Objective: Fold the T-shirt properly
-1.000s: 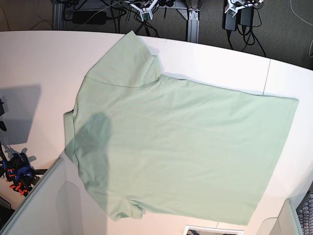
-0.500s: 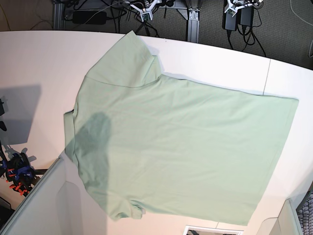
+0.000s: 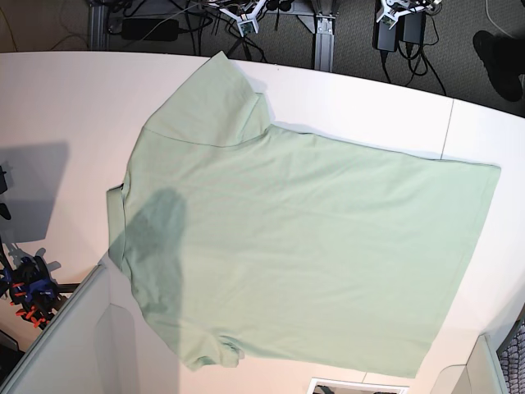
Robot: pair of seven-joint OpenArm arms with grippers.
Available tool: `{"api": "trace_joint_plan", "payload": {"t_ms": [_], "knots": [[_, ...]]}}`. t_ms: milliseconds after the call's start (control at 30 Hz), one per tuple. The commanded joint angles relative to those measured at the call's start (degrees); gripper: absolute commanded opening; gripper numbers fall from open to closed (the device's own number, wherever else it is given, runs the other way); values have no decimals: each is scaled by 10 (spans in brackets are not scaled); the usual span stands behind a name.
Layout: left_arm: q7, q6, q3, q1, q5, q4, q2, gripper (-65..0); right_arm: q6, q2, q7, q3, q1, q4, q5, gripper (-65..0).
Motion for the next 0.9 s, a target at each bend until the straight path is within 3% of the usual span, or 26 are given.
{"api": "trace_joint_plan", "payload": {"t_ms": [0, 133, 333, 500, 633, 767, 867], "knots": [[2, 2, 1, 2, -1, 3, 0, -596, 0, 0, 7, 0, -2, 4, 0, -640], [59, 2, 1, 3, 4, 7, 0, -596, 0, 1, 7, 0, -2, 4, 0, -640], [55, -6, 0, 30, 27, 10, -19, -596, 9, 14, 7, 0, -35, 18, 0, -640], [9, -92, 0, 92, -3, 72, -53, -596, 64, 48, 7, 0, -107, 80, 3, -640], [-21, -139, -32, 153, -19, 169, -87, -596, 67, 80, 7, 0, -182, 166, 64, -640], [-12, -204, -117, 216, -48, 288, -108, -594, 67, 114, 4, 0, -262, 270, 134, -640], [49, -204, -185, 257, -96, 380, -112, -553, 67, 141, 2, 0, -321, 352, 162, -640]]}}
